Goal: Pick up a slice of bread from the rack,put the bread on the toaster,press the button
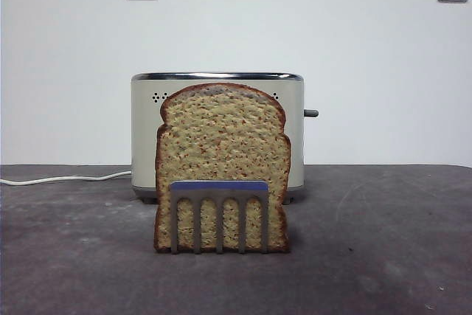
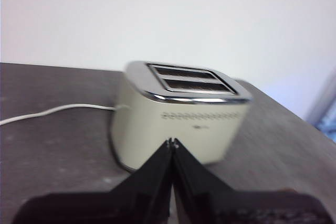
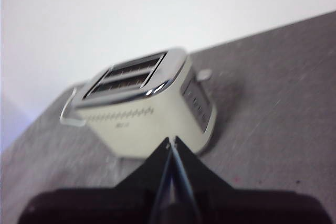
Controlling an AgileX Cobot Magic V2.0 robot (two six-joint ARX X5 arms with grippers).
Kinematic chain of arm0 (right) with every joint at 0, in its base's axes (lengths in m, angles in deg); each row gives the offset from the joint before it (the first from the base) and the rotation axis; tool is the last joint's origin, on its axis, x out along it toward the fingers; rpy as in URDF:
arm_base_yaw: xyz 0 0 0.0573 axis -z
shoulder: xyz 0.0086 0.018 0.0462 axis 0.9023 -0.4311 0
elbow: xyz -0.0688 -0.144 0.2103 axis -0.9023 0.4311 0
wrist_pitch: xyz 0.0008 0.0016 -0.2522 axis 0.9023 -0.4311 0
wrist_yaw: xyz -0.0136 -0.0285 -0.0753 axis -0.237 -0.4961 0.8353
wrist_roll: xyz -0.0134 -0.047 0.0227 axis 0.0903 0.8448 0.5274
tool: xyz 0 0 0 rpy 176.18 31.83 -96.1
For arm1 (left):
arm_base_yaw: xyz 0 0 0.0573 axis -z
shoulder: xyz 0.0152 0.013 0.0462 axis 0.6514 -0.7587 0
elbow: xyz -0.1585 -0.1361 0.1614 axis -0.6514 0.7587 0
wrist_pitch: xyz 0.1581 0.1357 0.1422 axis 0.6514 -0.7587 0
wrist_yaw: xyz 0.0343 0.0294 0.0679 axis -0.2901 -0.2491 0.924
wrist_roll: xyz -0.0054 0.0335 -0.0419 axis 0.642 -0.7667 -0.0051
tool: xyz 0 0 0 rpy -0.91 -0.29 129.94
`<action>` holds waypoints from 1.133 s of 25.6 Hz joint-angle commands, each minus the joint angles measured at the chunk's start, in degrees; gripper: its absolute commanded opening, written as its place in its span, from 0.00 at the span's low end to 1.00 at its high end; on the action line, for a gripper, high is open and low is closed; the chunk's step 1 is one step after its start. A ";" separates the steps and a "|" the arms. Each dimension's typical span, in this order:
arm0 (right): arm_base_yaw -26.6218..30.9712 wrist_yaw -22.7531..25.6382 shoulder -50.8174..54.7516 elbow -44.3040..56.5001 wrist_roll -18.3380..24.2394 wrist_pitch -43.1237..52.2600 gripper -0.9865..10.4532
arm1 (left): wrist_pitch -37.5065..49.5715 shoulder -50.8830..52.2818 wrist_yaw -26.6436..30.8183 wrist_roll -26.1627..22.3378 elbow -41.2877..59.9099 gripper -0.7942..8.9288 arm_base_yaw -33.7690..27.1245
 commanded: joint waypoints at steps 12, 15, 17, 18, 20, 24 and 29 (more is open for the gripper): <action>-1.66 -3.69 -17.29 -29.51 23.80 -35.47 0.08 | -19.23 -13.09 -14.25 -19.30 -19.69 0.07 1.64; -2.36 -3.69 -18.71 -31.95 26.27 -40.61 0.08 | -23.58 -14.19 -14.25 -22.36 -21.92 0.07 2.69; -2.73 -3.65 -18.78 -32.09 26.49 -41.00 0.08 | -24.96 -14.58 -14.05 -23.45 -22.43 0.07 3.28; -2.75 -3.67 -18.78 -32.09 26.47 -41.00 0.08 | -25.22 -14.69 -13.84 -23.52 -22.49 0.07 3.52; -2.75 -3.67 -18.78 -32.09 26.47 -41.00 0.08 | -25.51 -14.93 -13.79 -23.52 -22.58 0.08 3.80; -2.75 -3.69 -18.78 -32.09 26.45 -41.00 0.08 | -25.35 -15.17 -13.60 -23.52 -22.60 0.44 3.93; -2.75 -3.69 -18.78 -32.09 26.45 -41.05 0.08 | -24.00 -16.31 -13.66 -23.78 -23.04 0.73 6.36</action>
